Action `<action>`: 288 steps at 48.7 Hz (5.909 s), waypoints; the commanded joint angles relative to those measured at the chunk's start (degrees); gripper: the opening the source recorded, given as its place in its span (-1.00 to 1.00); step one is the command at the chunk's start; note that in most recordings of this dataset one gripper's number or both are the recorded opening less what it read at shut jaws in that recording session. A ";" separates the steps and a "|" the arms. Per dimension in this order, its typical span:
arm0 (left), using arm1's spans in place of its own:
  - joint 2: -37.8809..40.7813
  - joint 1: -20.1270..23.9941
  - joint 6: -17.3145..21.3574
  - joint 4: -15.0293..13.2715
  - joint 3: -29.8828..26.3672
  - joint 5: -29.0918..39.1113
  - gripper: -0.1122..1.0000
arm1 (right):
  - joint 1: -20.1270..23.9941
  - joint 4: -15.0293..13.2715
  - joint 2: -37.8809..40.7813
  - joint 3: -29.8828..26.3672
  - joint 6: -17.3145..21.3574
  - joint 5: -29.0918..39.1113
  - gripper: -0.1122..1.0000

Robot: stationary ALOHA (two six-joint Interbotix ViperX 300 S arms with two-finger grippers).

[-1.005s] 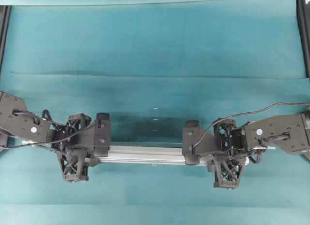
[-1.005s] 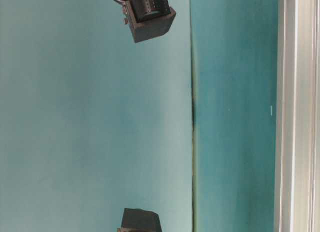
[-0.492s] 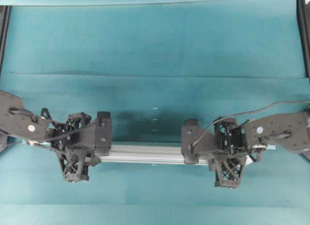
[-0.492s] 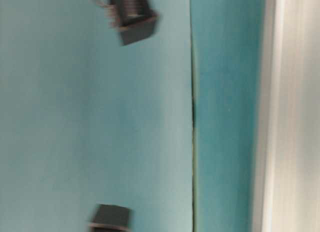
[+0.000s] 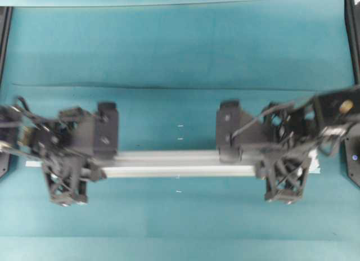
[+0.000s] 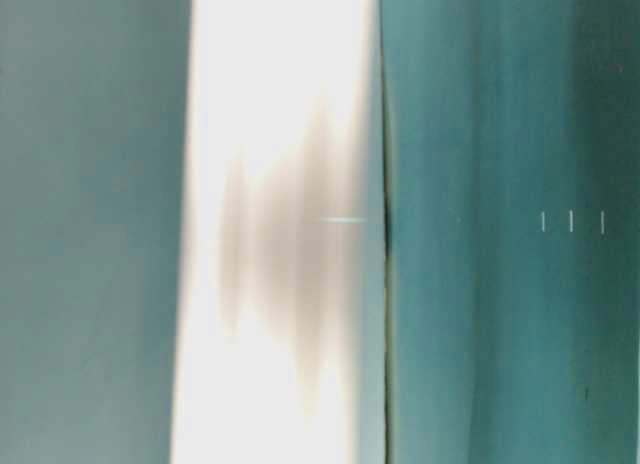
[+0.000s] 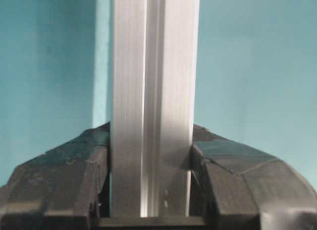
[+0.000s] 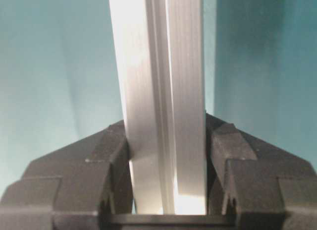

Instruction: Lift the metal rail with both hands and move it towards you.

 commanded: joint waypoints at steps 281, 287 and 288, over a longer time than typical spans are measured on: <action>20.21 9.67 -1.76 0.79 11.95 -22.15 -0.26 | -1.23 -2.46 15.29 20.83 1.58 -35.77 -0.15; 20.21 9.67 -1.67 0.79 11.95 -22.85 -0.26 | -1.32 -2.02 15.38 20.83 1.58 -35.77 -0.15; 20.30 9.67 -1.67 0.79 11.95 -22.85 -0.26 | -1.23 -2.02 15.29 20.83 1.58 -35.77 -0.15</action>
